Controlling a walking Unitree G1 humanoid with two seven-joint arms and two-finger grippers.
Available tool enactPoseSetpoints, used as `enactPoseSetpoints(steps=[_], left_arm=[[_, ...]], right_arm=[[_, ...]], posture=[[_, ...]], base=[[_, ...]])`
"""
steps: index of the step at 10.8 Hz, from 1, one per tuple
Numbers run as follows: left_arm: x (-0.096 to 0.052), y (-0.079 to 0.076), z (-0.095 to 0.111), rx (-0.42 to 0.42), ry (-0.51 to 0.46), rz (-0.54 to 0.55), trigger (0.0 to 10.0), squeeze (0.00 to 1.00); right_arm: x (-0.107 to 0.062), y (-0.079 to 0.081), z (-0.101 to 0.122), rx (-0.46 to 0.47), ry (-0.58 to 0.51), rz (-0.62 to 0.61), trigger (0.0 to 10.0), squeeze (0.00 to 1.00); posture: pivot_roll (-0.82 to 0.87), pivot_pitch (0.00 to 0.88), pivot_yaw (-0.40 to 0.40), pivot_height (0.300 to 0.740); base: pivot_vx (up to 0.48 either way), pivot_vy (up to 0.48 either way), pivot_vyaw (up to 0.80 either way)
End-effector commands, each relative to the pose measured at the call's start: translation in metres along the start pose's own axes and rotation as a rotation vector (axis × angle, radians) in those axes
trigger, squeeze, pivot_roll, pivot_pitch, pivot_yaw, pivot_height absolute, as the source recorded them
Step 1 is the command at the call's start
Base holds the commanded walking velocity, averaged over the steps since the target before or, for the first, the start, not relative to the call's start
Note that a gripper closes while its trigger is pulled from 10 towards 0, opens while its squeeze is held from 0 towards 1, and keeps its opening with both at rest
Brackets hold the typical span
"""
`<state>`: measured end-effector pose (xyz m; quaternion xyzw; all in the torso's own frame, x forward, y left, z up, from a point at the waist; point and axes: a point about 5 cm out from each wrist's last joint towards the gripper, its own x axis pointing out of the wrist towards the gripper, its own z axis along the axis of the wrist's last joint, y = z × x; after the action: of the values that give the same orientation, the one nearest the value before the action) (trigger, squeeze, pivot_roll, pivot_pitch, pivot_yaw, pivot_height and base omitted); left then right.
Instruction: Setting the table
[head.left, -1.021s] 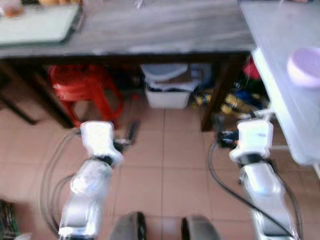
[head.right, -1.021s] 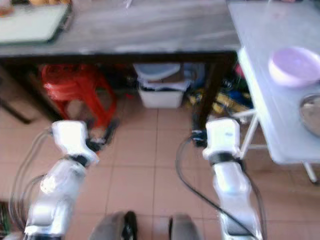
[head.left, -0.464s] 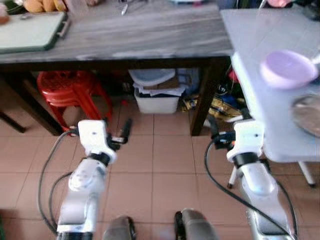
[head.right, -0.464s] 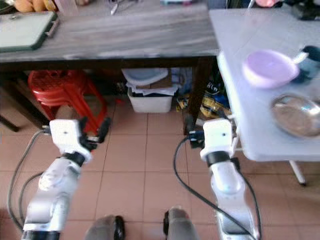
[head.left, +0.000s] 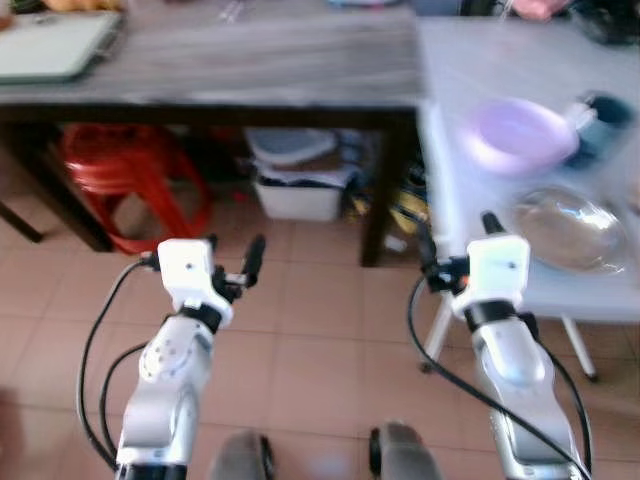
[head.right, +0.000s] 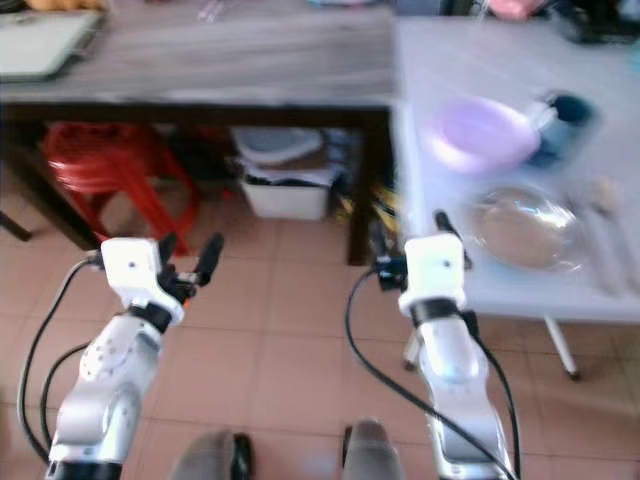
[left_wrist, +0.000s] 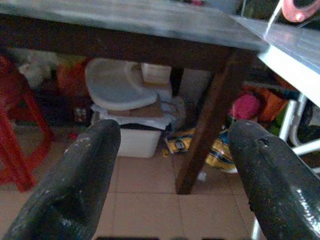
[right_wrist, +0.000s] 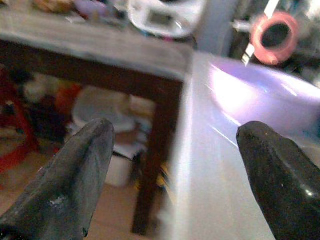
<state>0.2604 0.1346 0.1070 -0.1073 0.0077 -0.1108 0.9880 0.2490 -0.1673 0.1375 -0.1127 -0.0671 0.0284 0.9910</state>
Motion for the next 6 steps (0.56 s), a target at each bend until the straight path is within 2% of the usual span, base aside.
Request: enactPoseSetpoints(steps=[1,2,4,5,6], left_arm=[[0.0003,-0.0021,0.0024,0.010,-0.009,-0.010,10.0,0.00],[-0.0002,-0.0025,0.0019,0.010,-0.006,-0.012,10.0,0.00],[-0.0009,-0.0024,0.0016,0.010,-0.004,-0.011,10.0,0.00],[0.0000,-0.0029,0.0023,0.013,-0.006,-0.012,10.0,0.00],[0.0006,-0.0028,0.0033,0.011,-0.011,-0.006,10.0,0.00]], right_arm=[[-0.0004,-0.0025,0.0012,0.010,-0.006,-0.008,10.0,0.00],[0.0002,-0.0002,0.0024,0.019,-0.013,0.012,10.0,1.00],[0.0024,0.0023,0.0034,0.010,-0.020,0.008,10.0,1.00],[0.0033,0.0019,0.0032,0.008,-0.020,0.007,10.0,0.56],[0.0042,0.0008,0.0031,0.008,-0.018,0.006,10.0,0.00]], posture=[[-0.07,0.162,0.059,0.740],[-0.07,0.162,0.059,0.740],[-0.07,0.162,0.064,0.740],[-0.06,0.163,0.063,0.740],[-0.06,0.167,0.059,0.740]], base=[[0.000,-0.480,0.00],[0.000,-0.472,0.00],[0.000,-0.450,0.00],[0.000,-0.326,0.00],[0.000,0.000,0.00]])
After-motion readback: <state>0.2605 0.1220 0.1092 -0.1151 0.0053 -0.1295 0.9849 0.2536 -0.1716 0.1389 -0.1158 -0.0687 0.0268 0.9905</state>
